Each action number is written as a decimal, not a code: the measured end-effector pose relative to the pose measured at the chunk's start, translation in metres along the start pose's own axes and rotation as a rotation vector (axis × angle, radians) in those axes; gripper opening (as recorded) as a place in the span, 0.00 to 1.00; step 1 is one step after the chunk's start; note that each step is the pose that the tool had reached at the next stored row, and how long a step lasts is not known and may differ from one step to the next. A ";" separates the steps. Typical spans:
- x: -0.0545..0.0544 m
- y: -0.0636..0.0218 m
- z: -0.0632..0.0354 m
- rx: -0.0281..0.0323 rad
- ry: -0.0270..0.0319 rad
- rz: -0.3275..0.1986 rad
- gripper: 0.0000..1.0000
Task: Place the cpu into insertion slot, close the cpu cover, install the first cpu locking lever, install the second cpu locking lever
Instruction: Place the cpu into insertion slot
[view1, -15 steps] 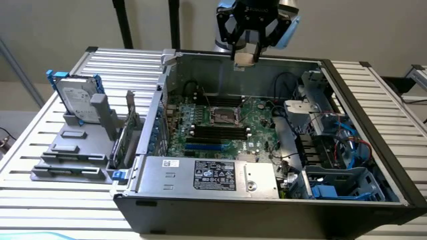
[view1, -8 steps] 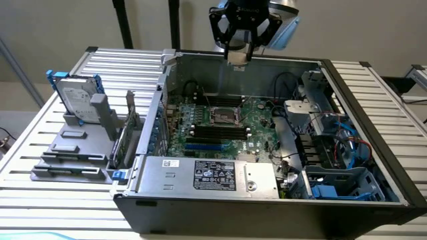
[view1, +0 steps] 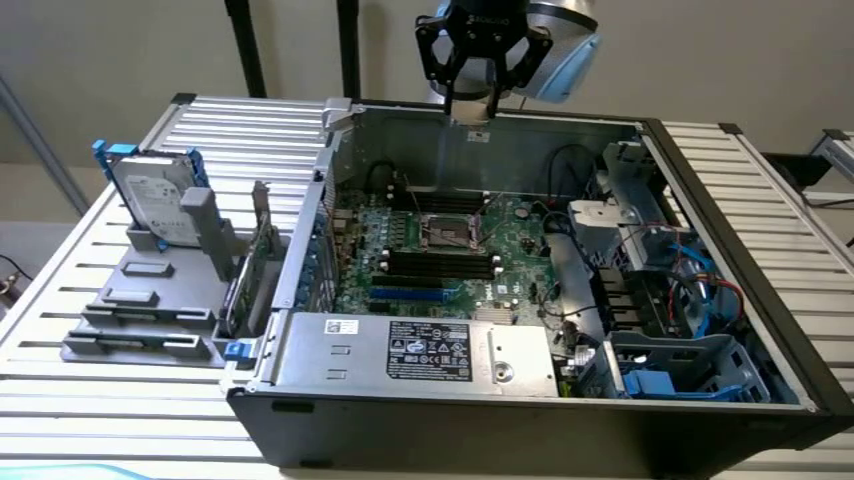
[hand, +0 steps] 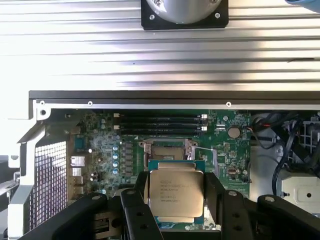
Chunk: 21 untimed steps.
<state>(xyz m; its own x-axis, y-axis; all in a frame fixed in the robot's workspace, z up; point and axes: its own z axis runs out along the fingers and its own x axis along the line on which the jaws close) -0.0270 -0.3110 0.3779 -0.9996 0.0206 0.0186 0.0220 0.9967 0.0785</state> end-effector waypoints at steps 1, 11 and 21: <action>0.000 0.0033 0.0012 0.0043 0.0000 0.000 0.54; -0.001 0.0077 0.0062 0.0131 0.0046 0.077 0.54; -0.001 0.0074 0.0099 0.0109 0.0017 0.221 0.54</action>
<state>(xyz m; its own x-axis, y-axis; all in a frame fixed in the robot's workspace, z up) -0.0262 -0.3028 0.3686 -0.9705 0.2384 0.0359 0.2402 0.9688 0.0616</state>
